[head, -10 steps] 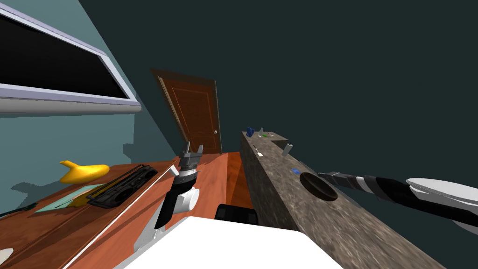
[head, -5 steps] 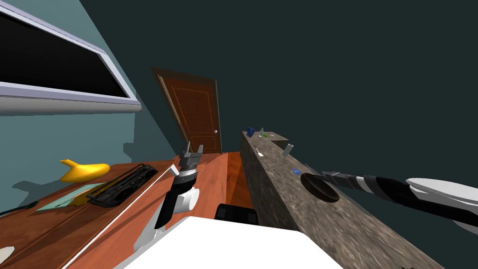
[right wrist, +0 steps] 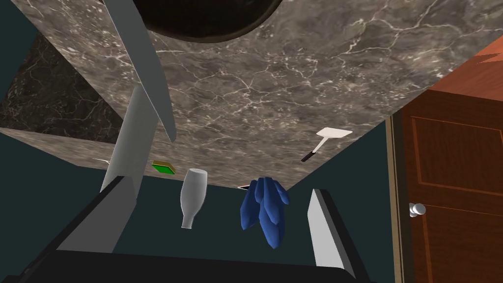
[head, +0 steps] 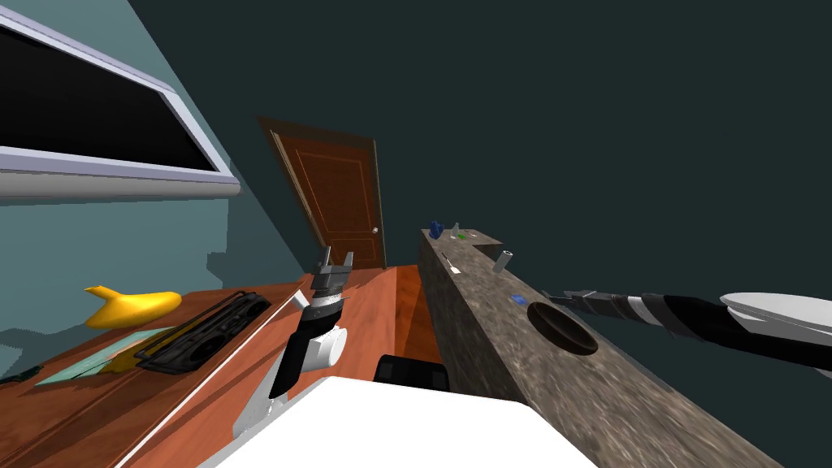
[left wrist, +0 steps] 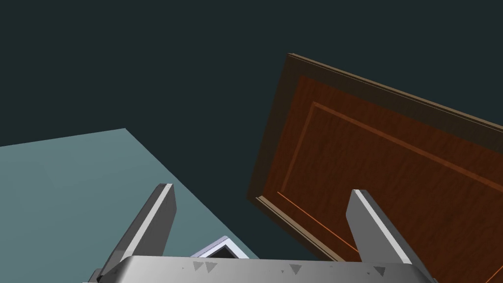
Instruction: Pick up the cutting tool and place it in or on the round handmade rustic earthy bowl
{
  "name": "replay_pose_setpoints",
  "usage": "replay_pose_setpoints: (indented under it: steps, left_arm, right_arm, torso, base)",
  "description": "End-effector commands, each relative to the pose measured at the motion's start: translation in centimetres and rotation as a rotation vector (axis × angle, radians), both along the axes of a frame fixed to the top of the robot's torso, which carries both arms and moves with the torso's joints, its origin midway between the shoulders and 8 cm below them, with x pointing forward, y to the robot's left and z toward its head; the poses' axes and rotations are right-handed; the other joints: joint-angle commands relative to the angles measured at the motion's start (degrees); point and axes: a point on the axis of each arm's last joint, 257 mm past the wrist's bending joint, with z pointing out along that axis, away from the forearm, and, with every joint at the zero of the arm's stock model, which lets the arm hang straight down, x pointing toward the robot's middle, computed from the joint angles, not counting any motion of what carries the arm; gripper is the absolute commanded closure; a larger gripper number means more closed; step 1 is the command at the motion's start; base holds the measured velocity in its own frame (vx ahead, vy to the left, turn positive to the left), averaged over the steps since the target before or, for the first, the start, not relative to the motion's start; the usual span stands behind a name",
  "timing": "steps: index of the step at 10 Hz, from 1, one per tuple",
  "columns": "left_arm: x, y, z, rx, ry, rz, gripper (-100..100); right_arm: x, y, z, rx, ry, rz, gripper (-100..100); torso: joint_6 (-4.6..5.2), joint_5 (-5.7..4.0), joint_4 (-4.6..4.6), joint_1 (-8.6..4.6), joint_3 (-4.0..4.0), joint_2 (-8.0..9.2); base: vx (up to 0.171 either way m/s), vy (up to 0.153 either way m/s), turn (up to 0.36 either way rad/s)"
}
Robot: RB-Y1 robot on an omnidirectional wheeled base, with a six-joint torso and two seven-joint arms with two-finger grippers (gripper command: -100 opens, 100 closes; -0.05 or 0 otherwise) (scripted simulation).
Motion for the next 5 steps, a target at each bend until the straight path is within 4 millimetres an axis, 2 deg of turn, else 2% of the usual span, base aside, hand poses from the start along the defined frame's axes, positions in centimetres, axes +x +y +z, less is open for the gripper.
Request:
replay_pose_setpoints:
  steps: [1,2,3,5]
  left_arm:
    - [0.0,0.0,0.0,0.0,0.0,0.0,0]
    - [0.0,0.0,0.0,0.0,0.0,0.0,0]
    - [0.0,0.0,0.0,0.0,0.0,0.0,0]
    - [0.0,0.0,0.0,0.0,0.0,0.0,0]
  right_arm:
    - [0.3,-0.1,2.2,-0.015,0.005,0.009,-100]
    - [0.3,-0.1,2.2,-0.015,0.005,0.009,-100]
    - [0.5,0.0,3.7,-0.026,0.011,0.016,-100]
    - [0.5,0.0,3.5,-0.026,0.008,0.015,-100]
  torso:
    - [0.0,0.0,0.0,0.0,0.0,0.0]
    - [0.01,0.02,0.01,0.05,0.02,0.02]
    - [0.0,-0.02,0.01,-0.02,0.02,0.05]
    - [0.0,-0.05,0.01,-0.11,0.03,0.05]
  base:
    - [0.036,0.079,-0.028]
    - [0.028,0.063,-0.021]
    - [0.029,0.058,-0.033]
    - [0.022,0.028,-0.009]
